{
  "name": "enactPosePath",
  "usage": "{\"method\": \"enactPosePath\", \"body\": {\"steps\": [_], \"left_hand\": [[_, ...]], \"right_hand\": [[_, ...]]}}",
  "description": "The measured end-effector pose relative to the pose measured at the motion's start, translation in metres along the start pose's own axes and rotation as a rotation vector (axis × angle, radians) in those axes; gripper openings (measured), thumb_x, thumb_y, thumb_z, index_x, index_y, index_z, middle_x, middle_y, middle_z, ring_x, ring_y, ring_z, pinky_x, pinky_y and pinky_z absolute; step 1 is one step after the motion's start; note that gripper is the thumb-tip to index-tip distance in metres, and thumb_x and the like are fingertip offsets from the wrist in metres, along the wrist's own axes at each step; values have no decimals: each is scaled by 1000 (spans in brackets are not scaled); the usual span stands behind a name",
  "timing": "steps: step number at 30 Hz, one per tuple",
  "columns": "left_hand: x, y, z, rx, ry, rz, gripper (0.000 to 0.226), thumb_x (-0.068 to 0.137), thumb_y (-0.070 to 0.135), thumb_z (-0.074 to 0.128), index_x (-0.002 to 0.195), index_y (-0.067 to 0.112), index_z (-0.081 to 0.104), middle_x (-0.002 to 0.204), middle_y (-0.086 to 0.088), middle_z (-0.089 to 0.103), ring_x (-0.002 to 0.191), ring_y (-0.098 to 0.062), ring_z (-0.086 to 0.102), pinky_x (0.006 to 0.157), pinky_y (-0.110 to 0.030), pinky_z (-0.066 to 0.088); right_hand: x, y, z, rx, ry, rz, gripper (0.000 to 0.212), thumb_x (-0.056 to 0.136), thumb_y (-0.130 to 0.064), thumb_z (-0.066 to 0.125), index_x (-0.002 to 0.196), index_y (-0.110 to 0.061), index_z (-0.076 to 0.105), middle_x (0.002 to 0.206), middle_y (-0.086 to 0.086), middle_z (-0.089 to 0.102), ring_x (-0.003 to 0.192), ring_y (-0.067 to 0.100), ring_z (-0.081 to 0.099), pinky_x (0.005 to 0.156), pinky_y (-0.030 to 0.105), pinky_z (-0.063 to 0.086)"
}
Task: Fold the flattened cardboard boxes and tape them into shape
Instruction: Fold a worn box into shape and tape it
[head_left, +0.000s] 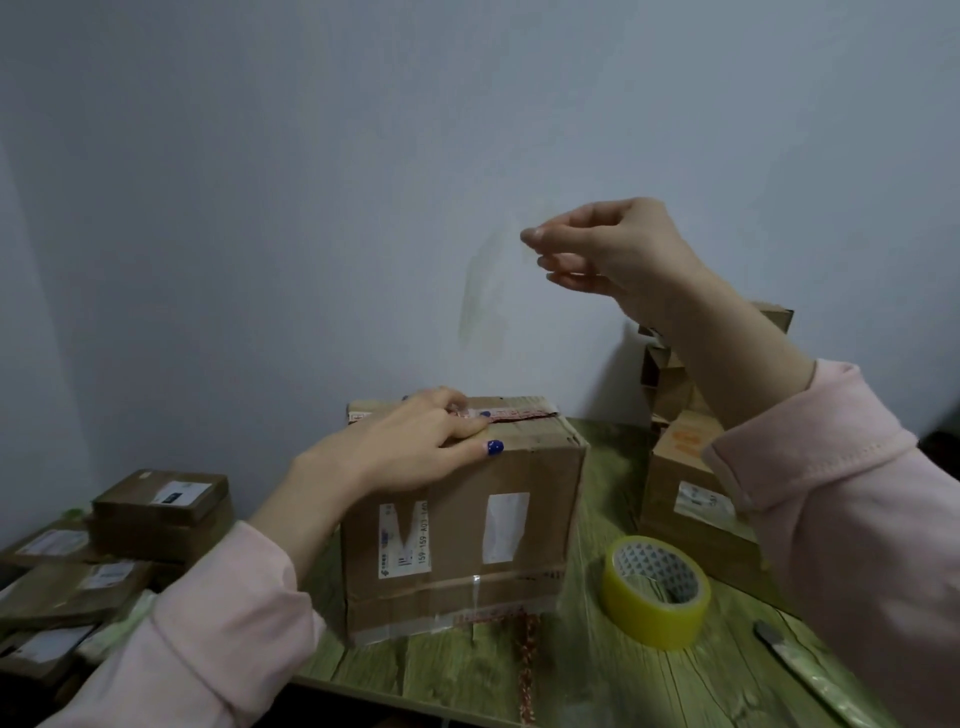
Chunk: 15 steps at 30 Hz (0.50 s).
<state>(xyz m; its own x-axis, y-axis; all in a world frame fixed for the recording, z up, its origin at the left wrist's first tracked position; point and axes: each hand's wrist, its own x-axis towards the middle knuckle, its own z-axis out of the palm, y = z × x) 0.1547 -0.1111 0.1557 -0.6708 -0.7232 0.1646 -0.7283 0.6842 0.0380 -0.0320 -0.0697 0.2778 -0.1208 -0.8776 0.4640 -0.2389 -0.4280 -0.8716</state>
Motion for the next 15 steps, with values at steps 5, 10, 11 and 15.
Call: {"method": "enactPosePath", "body": {"steps": [5,10,11,15], "left_hand": [[-4,3,-1,-22,57,-5,54,96,52,32,133,18,52,144,4,42,123,-14,46,102,-35,39],[-4,2,0,11,48,-26,61,94,55,30,125,11,57,136,0,50,117,-18,51,98,-39,41],[-4,2,0,13,45,-31,62,94,56,29,124,10,57,136,-1,50,116,-18,51,97,-39,41],[-3,2,1,9,47,-33,60,94,55,30,128,12,56,137,0,49,118,-17,50,98,-39,41]], "right_hand": [[-2,21,6,115,-11,132,20,77,-10,76,92,-2,65,72,5,66,56,6,64,67,20,58],[-13,53,8,184,-3,301,27,79,-7,73,102,3,63,77,5,69,61,9,64,61,18,57],[-15,59,8,177,-4,329,28,79,-7,73,103,3,63,74,3,70,61,8,65,60,18,56],[-22,79,5,93,16,397,17,75,-8,77,84,-1,63,73,6,68,64,12,65,60,20,58]]}}
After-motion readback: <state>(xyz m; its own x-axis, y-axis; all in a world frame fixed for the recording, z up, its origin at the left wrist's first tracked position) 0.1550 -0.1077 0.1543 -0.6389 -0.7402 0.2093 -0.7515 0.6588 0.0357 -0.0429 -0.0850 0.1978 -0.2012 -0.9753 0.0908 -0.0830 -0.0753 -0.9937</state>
